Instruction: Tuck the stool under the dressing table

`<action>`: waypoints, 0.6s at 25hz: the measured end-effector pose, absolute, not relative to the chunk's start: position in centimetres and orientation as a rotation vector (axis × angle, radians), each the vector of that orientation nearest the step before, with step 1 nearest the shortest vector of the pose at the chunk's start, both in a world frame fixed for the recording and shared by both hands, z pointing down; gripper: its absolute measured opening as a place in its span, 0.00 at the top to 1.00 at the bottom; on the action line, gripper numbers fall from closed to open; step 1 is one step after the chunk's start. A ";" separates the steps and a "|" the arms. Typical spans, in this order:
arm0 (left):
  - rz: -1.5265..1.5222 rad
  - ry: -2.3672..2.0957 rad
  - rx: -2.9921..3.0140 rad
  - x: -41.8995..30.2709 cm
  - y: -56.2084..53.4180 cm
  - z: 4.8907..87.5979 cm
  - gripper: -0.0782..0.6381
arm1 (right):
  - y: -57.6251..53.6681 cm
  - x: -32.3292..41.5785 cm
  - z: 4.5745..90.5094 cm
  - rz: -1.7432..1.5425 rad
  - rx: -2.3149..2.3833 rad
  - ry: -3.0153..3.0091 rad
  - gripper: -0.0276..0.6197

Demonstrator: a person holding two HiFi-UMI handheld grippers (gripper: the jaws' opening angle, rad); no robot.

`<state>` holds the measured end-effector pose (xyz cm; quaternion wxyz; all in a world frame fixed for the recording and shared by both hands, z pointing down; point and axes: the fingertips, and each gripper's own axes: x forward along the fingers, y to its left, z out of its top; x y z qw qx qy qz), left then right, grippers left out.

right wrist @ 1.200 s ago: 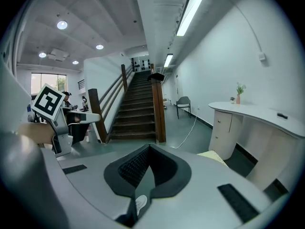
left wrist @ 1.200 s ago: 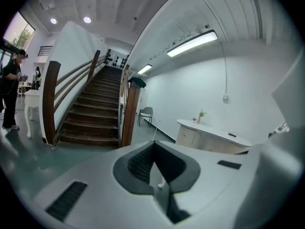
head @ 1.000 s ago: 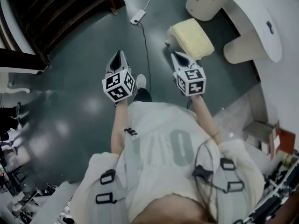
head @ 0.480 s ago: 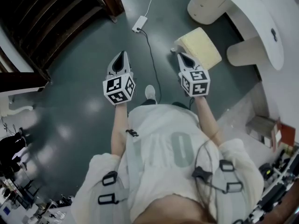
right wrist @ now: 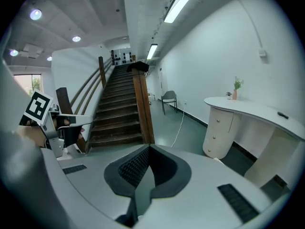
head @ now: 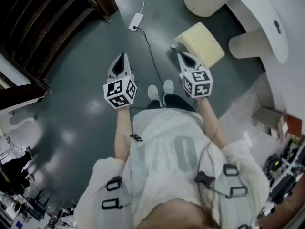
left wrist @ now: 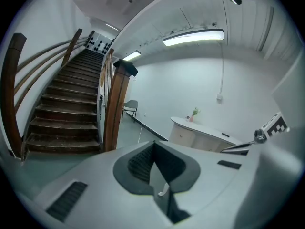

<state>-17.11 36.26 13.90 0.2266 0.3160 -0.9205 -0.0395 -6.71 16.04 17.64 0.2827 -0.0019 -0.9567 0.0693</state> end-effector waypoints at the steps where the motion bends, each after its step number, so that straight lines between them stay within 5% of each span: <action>1: -0.109 -2.530 0.876 -17.1 35.9 14.0 0.88 | 15.9 -6.8 17.8 0.191 -0.012 -2.563 0.95; 15: -0.048 -2.463 1.056 -17.4 23.2 13.7 0.88 | 7.7 -5.7 18.5 0.297 0.097 -2.611 0.95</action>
